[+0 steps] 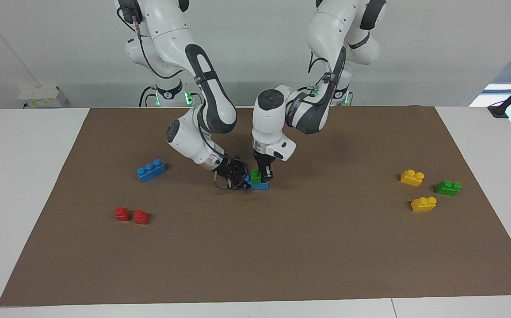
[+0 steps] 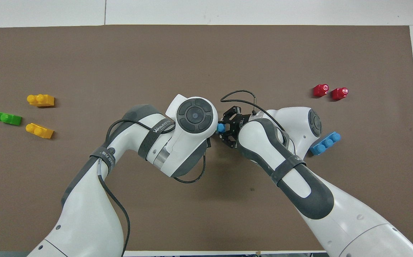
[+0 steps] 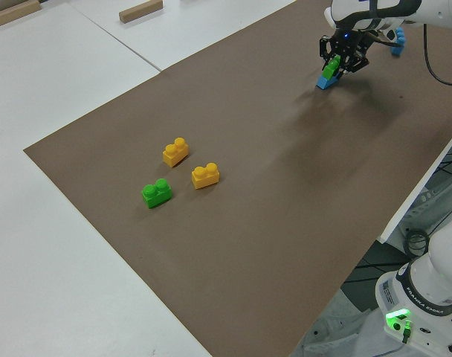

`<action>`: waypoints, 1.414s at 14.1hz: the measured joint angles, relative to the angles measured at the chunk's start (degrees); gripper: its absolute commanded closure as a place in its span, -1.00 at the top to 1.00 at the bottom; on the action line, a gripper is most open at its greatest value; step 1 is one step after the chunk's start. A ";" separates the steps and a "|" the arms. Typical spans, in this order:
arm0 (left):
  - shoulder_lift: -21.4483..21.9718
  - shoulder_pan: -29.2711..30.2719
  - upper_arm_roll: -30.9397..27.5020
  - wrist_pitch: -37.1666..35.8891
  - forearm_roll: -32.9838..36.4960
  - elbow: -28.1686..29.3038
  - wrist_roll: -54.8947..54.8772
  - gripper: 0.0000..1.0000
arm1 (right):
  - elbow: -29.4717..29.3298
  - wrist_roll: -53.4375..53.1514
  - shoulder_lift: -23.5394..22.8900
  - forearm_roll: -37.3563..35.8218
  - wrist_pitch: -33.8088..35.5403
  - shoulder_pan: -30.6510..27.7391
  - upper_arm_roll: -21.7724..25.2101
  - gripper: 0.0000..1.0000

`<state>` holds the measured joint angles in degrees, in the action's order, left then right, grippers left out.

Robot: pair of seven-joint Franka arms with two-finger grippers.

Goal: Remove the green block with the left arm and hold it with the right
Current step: 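Close the left gripper on green while the right gripper grips the blue end, then pull the green block off with the left gripper while the right gripper holds blue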

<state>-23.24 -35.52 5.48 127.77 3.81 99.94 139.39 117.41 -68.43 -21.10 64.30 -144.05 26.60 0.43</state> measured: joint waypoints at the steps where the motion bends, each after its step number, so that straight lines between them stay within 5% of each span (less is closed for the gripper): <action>1: 0.03 0.03 -0.03 -0.64 0.00 -0.36 -0.01 -1.00 | -0.09 0.00 0.09 0.00 0.00 0.01 -0.05 -1.00; 12: 6.99 2.37 -0.25 -10.48 -2.04 -2.23 -3.62 -1.00 | 0.15 -0.27 -0.05 0.15 -0.59 -0.02 0.09 -1.00; 20: 9.71 13.98 -0.78 -17.83 -2.75 -0.98 -23.90 -1.00 | -1.98 -0.47 0.66 -3.98 6.56 -5.25 0.53 -1.00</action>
<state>-13.53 -21.54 4.70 109.94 1.06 98.96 115.49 115.42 -68.90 -20.44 60.32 -137.49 21.35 0.96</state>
